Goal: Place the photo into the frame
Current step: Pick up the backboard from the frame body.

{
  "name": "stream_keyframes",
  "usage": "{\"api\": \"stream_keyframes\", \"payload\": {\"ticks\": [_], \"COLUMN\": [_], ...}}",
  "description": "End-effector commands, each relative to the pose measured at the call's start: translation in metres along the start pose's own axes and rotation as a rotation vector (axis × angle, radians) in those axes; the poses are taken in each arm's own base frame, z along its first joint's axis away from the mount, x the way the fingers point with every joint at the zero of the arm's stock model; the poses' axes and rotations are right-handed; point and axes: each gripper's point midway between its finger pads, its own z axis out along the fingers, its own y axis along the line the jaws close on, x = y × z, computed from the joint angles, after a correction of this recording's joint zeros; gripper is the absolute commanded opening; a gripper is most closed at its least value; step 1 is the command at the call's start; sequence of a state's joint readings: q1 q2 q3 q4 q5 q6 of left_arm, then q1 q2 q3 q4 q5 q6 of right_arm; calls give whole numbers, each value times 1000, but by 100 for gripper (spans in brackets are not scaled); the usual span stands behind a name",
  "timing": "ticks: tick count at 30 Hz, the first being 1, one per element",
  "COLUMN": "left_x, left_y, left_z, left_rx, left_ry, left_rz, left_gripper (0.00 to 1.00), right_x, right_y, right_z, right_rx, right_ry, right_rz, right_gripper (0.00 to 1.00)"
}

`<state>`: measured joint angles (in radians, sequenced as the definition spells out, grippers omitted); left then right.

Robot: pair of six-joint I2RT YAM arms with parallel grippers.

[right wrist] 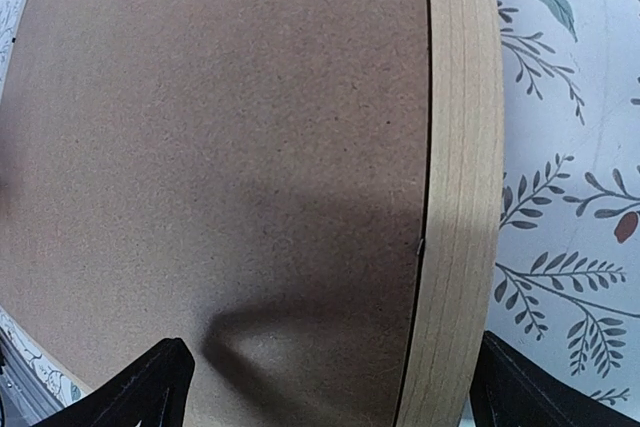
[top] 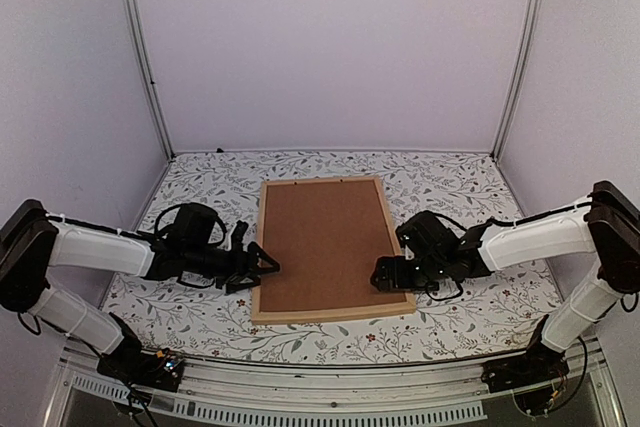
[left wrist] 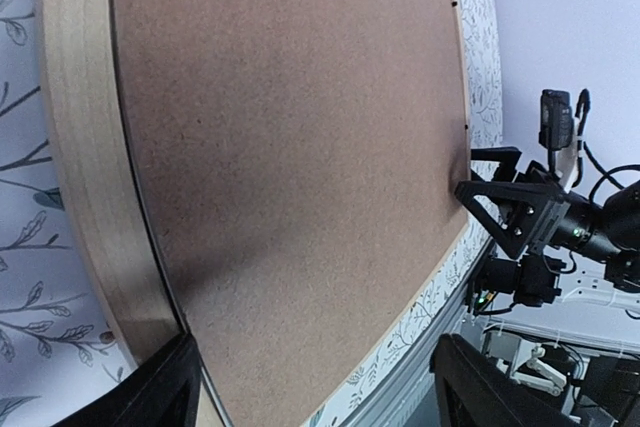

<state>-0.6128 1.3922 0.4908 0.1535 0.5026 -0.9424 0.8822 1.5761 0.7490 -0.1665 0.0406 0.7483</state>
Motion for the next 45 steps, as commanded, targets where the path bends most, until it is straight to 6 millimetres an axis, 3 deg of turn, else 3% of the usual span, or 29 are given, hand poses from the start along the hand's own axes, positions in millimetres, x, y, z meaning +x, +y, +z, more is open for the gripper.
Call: {"api": "stream_keyframes", "payload": {"ticks": [1, 14, 45], "left_x": [-3, -10, -19], "left_y": [-27, -69, -119], "left_z": [-2, -28, -64], "left_rx": [133, 327, 663], "left_ry": [7, -54, -183], "left_rz": [5, 20, 164], "left_gripper": [82, 81, 77], "right_x": [5, 1, 4], "right_y": [13, 23, 38], "right_z": [4, -8, -10], "right_rx": [-90, -144, -221], "right_ry": [24, 11, 35], "right_rz": [30, 29, 6], "right_gripper": [99, 99, 99]}}
